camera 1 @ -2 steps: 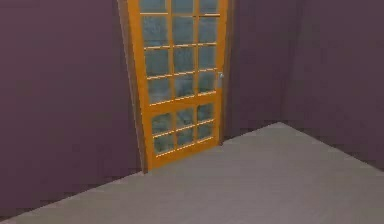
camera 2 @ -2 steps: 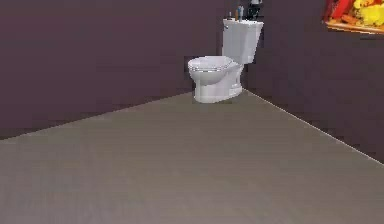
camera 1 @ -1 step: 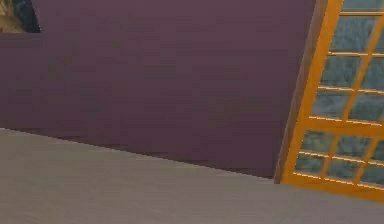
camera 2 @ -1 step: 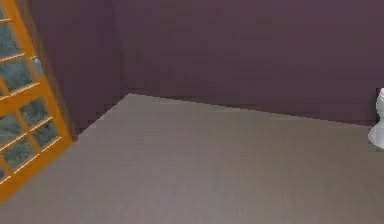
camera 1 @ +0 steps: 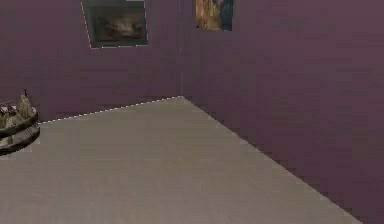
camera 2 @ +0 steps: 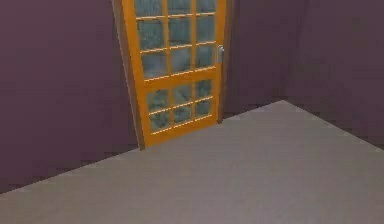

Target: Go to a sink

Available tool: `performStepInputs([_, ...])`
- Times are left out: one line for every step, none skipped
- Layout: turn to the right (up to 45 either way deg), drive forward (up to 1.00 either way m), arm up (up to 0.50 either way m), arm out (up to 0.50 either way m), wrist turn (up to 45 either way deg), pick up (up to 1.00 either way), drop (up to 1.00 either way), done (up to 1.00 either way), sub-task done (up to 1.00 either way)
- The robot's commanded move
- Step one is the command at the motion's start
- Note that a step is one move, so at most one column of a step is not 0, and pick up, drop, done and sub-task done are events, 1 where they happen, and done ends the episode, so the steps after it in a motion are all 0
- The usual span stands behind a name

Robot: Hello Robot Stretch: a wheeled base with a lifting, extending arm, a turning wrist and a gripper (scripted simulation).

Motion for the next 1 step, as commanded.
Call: performStepInputs([-45.0, 0.00, 0.00, 0.00, 0.0, 0.00, 0.00, 0.00, 0.00])
